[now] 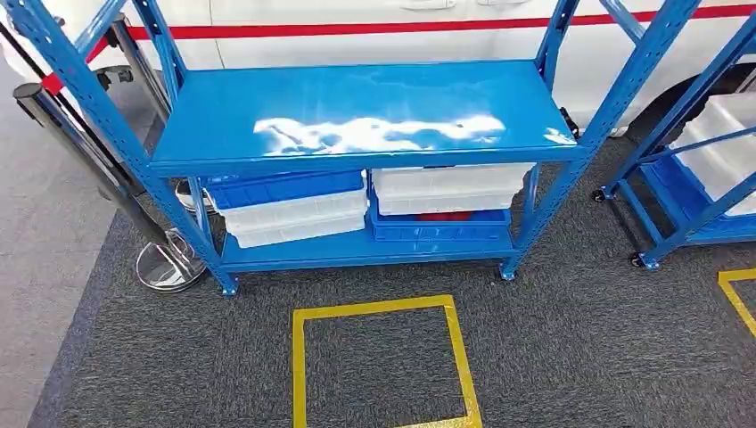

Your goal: Take the parts from the cabinet and place them on the table.

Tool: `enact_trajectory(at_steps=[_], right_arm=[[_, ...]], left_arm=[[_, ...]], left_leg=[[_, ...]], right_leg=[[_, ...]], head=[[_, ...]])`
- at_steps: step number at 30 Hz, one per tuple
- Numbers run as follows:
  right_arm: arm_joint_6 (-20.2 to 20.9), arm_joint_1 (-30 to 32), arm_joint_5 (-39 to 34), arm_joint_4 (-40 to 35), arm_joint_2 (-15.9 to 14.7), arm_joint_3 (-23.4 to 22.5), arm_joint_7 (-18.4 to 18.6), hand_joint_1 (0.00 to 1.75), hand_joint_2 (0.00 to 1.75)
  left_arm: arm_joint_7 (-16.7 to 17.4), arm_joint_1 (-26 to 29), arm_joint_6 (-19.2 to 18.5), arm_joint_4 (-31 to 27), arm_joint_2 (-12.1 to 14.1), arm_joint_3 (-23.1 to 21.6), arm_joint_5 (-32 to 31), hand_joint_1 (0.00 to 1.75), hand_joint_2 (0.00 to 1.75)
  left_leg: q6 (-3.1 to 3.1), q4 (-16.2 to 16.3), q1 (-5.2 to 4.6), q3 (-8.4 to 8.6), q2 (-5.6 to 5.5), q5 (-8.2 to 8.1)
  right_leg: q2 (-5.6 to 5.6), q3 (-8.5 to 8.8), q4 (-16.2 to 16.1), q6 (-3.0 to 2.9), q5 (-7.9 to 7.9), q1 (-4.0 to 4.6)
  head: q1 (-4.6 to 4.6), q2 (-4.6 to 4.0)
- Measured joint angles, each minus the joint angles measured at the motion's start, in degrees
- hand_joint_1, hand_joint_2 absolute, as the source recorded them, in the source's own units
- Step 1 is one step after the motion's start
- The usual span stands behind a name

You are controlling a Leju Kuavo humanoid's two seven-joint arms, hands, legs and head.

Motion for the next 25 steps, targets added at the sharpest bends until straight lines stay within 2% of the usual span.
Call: enact_trajectory(at_steps=[1,3,4,8,9,14,15,25], right_arm=[[0.55,0.28,-0.95,-0.11,-0.09,0.00,0.31,0.00,1.75],[1.84,0.92,-3.13,-0.46,-0.26,0.00,0.77,0.00,1.75],[2.43,1.19,-4.11,-0.54,-0.39,0.00,1.03,0.00,0.00],[4.81,2.56,-8.11,-1.22,-0.79,0.00,1.97,0.00,0.00],[5.36,2.86,-8.97,-1.40,-0.85,0.00,2.25,0.00,1.75],[8.25,4.40,-13.89,-2.32,-1.49,0.00,3.39,0.00,1.75],[8.84,4.71,-14.87,-2.47,-1.62,0.00,3.61,0.00,0.00],[14.76,7.91,-24.80,-4.17,-2.73,0.02,5.97,0.00,0.00]], left_arm=[[0.11,0.26,-0.33,-0.24,0.22,-1.44,1.36,0.00,0.00],[0.37,0.83,-0.90,-0.74,0.74,-4.13,3.96,0.00,0.00],[0.44,1.07,-1.18,-0.98,0.94,-5.38,5.20,0.00,0.00],[1.03,2.13,-2.36,-2.03,1.90,-10.80,10.32,0.00,0.00],[1.09,2.35,-2.63,-2.30,2.17,-12.01,11.42,0.00,0.00],[1.66,3.64,-4.02,-3.61,3.28,-18.62,17.59,0.00,0.00],[1.84,3.89,-4.35,-3.83,3.52,-19.93,18.85,0.00,0.00],[3.11,6.40,-7.22,-6.23,5.73,-32.93,31.49,0.00,0.00]], left_leg=[[0.00,0.00,0.00,0.00,0.00,0.00],[0.00,0.00,0.00,0.00,0.00,0.00],[0.00,0.00,0.00,0.00,0.00,0.00],[-0.04,0.00,0.00,0.00,0.00,-0.02],[-0.04,-0.01,0.00,0.00,0.00,-0.03],[-0.05,-0.01,0.00,0.01,0.00,-0.04],[-0.05,-0.01,0.00,0.01,0.00,-0.04],[-0.05,-0.01,0.00,0.01,0.00,-0.05]], right_leg=[[0.00,0.00,0.00,0.00,0.00,0.00],[0.00,0.00,0.00,0.00,0.00,0.00],[0.00,0.00,0.00,0.00,0.00,0.00],[-0.01,0.00,0.00,-0.01,-0.01,0.00],[-0.01,0.01,0.00,-0.01,-0.01,0.00],[-0.01,0.01,0.00,-0.02,-0.02,0.00],[-0.01,0.01,0.00,-0.02,-0.02,0.00],[-0.01,0.01,0.00,-0.05,-0.06,0.00]], head=[[0.00,0.00],[0.00,0.00],[0.00,0.00],[0.00,0.00],[0.00,0.00],[0.00,0.00],[0.00,0.00],[0.00,0.00]])
